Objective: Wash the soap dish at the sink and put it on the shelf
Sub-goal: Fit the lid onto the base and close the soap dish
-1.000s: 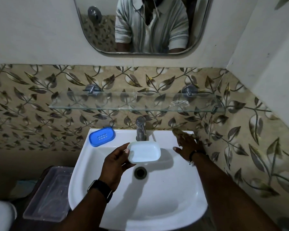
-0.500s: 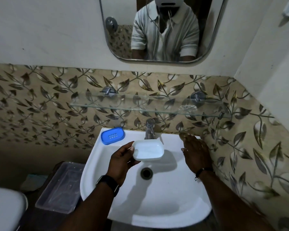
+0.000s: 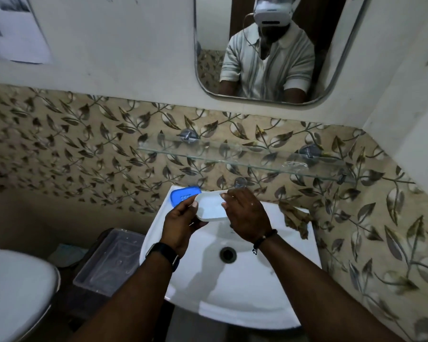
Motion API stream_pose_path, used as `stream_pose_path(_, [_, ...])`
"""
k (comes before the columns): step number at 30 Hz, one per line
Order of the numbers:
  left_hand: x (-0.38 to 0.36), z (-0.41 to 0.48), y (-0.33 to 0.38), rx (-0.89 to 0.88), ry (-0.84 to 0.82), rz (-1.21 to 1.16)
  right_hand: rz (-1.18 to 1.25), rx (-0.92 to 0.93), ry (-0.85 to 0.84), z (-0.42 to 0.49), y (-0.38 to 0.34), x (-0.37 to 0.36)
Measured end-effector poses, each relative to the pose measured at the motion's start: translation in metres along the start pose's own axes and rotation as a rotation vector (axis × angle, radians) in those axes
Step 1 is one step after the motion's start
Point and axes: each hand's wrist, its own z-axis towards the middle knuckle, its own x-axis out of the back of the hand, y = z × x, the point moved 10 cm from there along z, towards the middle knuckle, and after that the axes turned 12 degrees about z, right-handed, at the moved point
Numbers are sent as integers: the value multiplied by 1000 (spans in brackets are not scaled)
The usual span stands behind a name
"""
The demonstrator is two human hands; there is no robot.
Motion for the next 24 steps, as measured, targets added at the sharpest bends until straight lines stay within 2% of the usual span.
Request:
stream_pose_path(4, [40, -4, 11, -15, 64, 3, 56, 3, -39, 16, -18, -31])
stream_pose_path(8, [84, -4, 7, 41, 138, -34, 77, 47, -25, 29, -38, -63])
stream_pose_path(12, [126, -4, 3, 74, 170, -67, 87, -47, -42, 45, -31, -95])
stream_pose_path(17, [172, -1, -1, 59, 197, -27, -18, -198, -255, 52, -6, -152])
stream_pose_path(24, [218, 17, -15, 111, 201, 21, -163, -311, -695, 26, 22, -236])
